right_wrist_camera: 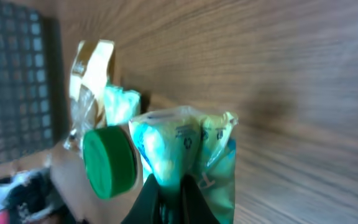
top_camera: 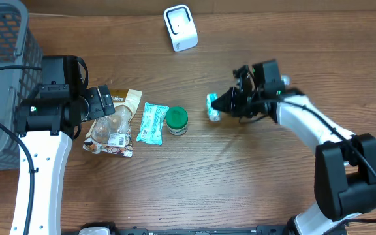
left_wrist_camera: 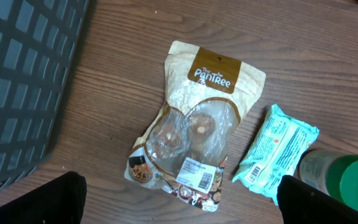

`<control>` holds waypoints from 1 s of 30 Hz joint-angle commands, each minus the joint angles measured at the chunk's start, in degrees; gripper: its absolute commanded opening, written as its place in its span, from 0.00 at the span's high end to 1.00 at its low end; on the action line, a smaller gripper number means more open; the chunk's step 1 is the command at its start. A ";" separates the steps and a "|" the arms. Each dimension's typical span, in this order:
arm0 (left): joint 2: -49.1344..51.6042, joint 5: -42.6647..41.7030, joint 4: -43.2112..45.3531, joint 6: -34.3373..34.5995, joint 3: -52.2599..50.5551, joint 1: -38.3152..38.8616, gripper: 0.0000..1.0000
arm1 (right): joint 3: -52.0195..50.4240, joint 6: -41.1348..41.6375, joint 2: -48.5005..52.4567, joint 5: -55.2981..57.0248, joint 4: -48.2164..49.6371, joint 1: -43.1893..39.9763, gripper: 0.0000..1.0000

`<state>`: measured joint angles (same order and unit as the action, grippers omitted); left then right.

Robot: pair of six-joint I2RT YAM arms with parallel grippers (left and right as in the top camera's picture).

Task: Scan the item barcode

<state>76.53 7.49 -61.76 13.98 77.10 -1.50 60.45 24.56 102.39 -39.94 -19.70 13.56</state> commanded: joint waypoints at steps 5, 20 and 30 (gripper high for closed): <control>0.28 -0.04 0.09 0.61 0.79 0.13 0.00 | -15.06 17.53 -0.35 -5.88 26.56 1.86 0.96; 0.28 -0.04 0.09 0.61 0.79 0.13 0.00 | -21.22 21.84 -0.11 1.11 34.40 4.09 0.96; 0.28 -0.04 0.09 0.61 0.79 0.13 0.00 | -21.22 21.68 -0.11 4.35 32.79 4.11 0.79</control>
<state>76.53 7.49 -61.73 13.98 77.10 -1.50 39.68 46.44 102.43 -37.04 12.84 17.52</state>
